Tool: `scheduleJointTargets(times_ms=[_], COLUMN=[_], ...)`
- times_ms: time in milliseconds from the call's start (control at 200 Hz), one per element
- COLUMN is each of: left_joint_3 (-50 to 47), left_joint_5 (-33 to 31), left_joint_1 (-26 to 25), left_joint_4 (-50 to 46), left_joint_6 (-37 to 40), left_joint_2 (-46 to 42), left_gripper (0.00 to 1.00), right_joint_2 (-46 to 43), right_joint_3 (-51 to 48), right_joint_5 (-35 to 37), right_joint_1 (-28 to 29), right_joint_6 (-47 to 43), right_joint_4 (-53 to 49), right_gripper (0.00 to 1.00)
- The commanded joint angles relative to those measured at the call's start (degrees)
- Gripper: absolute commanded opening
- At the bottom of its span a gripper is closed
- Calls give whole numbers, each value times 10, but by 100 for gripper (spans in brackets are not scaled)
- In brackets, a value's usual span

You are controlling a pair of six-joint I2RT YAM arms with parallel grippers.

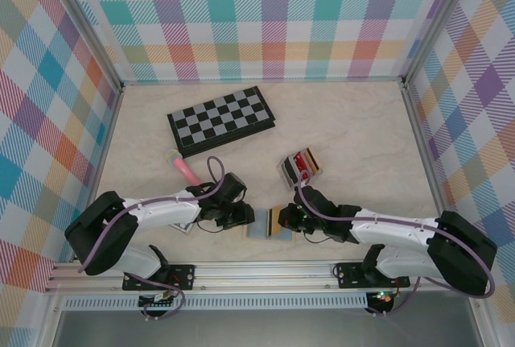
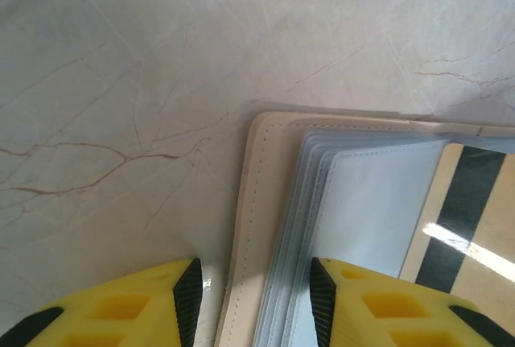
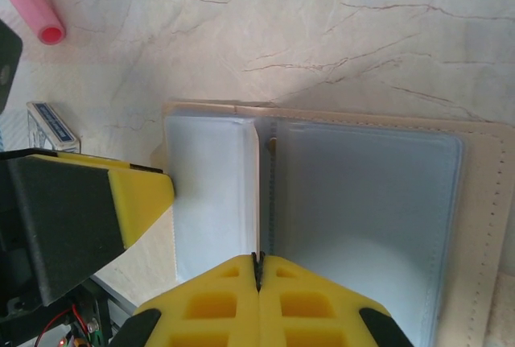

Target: Put the credit cards into the card holder

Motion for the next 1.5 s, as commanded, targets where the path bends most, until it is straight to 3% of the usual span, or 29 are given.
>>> scheduleJointTargets(times_ms=[0, 435, 560, 735, 980, 1185, 1500], left_joint_3=[6, 4, 2, -3, -5, -7, -3], left_joint_5=[16, 9, -14, -20, -31, -63, -54], left_joint_1=[-12, -17, -17, -17, -17, -17, -17], left_joint_4=[25, 24, 7, 11, 1, -35, -26], left_joint_6=[7, -9, -12, -10, -20, -36, -30], left_joint_2=[20, 24, 7, -8, -6, -13, -4], left_gripper=[42, 37, 40, 40, 30, 28, 28], right_joint_2=[23, 57, 47, 64, 98, 75, 38], right_joint_3=[-3, 8, 9, -1, 9, 4, -13], right_joint_5=[-6, -17, -5, -30, -47, -52, -67], right_joint_1=[-1, -1, 0, 0, 2, 3, -9], right_joint_6=[8, 17, 23, 26, 34, 22, 1], right_joint_4=[31, 44, 6, 40, 79, 52, 19], right_gripper=[3, 3, 3, 4, 3, 3, 1])
